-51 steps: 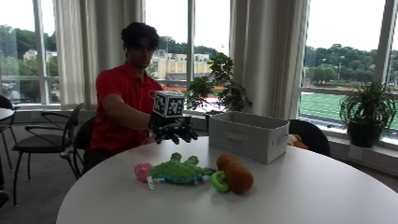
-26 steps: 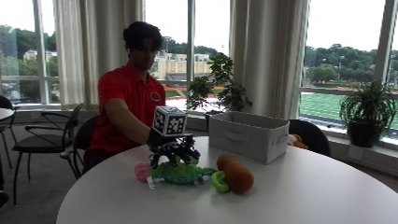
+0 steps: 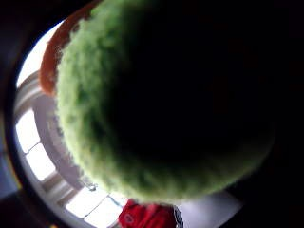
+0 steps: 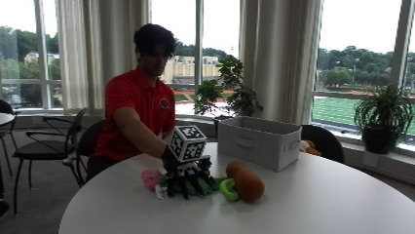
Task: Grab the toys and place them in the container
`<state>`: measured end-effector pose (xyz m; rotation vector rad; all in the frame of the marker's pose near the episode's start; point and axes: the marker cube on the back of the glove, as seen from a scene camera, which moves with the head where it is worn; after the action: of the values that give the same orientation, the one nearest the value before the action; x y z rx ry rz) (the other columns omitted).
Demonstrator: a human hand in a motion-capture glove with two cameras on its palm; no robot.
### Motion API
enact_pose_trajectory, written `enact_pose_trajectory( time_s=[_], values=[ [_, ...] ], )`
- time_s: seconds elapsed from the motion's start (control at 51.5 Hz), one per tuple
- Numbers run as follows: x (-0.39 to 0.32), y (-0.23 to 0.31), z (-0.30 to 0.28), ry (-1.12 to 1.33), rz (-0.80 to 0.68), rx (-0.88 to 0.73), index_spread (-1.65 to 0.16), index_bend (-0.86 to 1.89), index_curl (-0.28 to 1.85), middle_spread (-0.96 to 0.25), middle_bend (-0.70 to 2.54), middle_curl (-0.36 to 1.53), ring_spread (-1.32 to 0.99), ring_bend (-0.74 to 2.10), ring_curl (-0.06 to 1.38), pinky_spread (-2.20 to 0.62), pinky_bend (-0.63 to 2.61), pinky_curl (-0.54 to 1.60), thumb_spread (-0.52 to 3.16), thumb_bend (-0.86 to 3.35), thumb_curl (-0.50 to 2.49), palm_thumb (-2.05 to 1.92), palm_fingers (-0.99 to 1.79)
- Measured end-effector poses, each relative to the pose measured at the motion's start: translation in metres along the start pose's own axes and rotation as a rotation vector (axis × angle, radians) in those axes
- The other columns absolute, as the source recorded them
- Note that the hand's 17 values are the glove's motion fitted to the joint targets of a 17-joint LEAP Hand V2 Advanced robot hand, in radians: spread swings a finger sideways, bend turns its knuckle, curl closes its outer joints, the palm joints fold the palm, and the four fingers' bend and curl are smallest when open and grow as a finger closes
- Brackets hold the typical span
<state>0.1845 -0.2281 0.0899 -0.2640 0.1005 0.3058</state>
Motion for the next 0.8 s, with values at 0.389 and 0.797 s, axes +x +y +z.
enact_pose_trajectory(
  time_s=[0.389, 0.797],
  values=[
    [-0.008, 0.002, -0.003, -0.074, -0.025, 0.049, -0.43, 0.1, 0.1, -0.2, 0.23, 0.3, -0.34, 0.98, 0.5, -0.31, 1.41, 0.4, 1.29, 0.05, 0.35, 0.23, 0.42],
    [-0.01, 0.003, -0.014, -0.017, 0.015, 0.233, -0.45, 0.57, 0.27, -0.41, 0.68, 0.55, -0.45, 1.15, 0.61, -0.39, 1.22, 0.44, 0.73, 0.21, 0.69, 0.71, 1.16]
  ],
)
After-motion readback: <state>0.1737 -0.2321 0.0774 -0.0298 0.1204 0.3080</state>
